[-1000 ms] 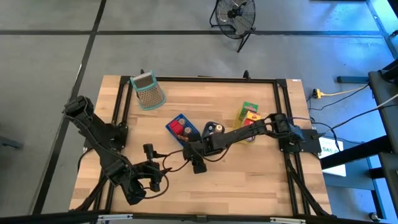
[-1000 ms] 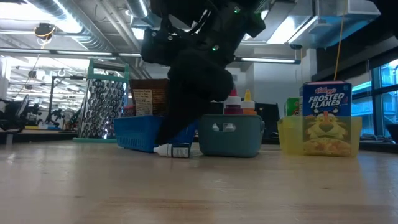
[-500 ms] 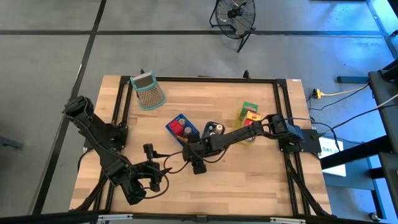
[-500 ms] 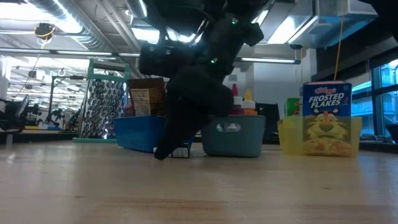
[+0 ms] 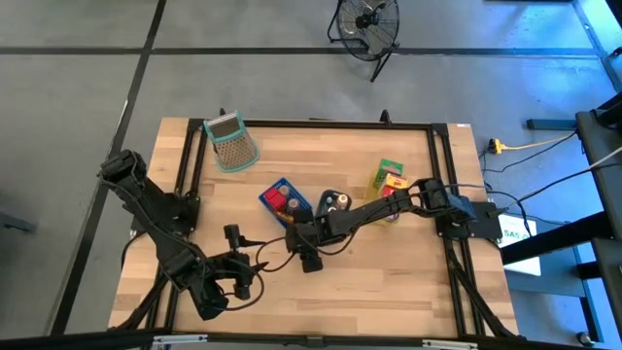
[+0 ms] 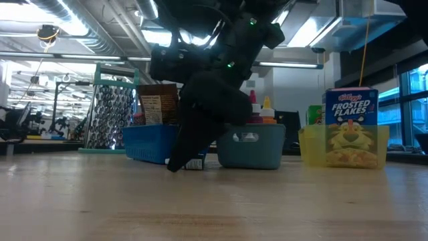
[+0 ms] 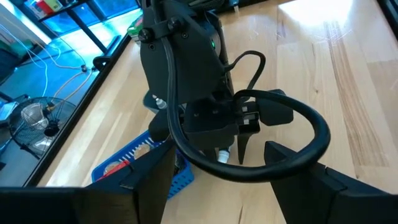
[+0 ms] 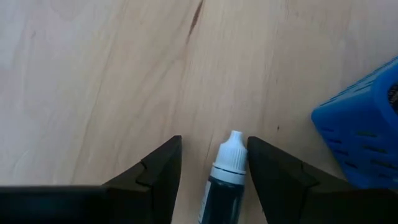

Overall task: Pick & Place Kitchen Items
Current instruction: Put the green food coloring bottle into the green bin

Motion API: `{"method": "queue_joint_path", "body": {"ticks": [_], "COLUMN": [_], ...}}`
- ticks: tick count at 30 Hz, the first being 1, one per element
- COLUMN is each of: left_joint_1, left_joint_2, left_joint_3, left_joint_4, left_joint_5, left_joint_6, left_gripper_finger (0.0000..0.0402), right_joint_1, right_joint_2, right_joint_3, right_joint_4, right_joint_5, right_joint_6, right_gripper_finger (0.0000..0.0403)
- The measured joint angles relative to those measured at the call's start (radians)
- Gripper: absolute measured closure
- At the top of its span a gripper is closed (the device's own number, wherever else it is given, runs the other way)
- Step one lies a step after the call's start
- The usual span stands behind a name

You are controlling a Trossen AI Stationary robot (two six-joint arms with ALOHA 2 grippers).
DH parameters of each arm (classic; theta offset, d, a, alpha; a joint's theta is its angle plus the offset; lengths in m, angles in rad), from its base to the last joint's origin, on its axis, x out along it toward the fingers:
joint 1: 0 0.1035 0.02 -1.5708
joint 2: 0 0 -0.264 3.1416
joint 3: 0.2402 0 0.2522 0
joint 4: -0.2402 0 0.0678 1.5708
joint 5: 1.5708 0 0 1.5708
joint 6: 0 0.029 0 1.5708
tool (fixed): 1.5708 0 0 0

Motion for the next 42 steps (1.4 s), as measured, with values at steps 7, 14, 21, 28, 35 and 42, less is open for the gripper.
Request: {"method": "queue_joint_path", "body": {"ticks": [7,14,21,28,35,42], "left_joint_1": [0.0,0.0,0.0,0.0,0.0,0.0], "left_joint_2": [0.0,0.0,0.0,0.0,0.0,-0.001], "left_joint_3": [0.0,0.0,0.0,0.0,0.0,0.0], "left_joint_4": [0.0,0.0,0.0,0.0,0.001,0.004], "left_joint_5": [0.0,0.0,-0.002,-0.001,0.016,0.026], "left_joint_6": [0.0,-0.001,-0.008,-0.016,-0.019,-0.019], "left_gripper_finger": [0.0158,0.0157,0.0159,0.0159,0.0158,0.0158], "right_joint_1": [0.0,0.0,0.0,0.018,0.054,0.088], "right_joint_2": [0.0,0.0,0.0,0.001,0.001,0.001], "right_joint_3": [0.0,0.0,0.0,0.025,0.115,0.195], "right_joint_4": [-0.003,-0.006,-0.007,-0.031,-0.118,-0.221], "right_joint_5": [0.004,0.003,0.009,0.015,0.063,0.151], "right_joint_6": [0.0,0.0,0.0,0.0,-0.011,-0.01], "right_gripper_finger": [0.0254,0.0305,0.0338,0.0341,0.0343,0.0344]}}
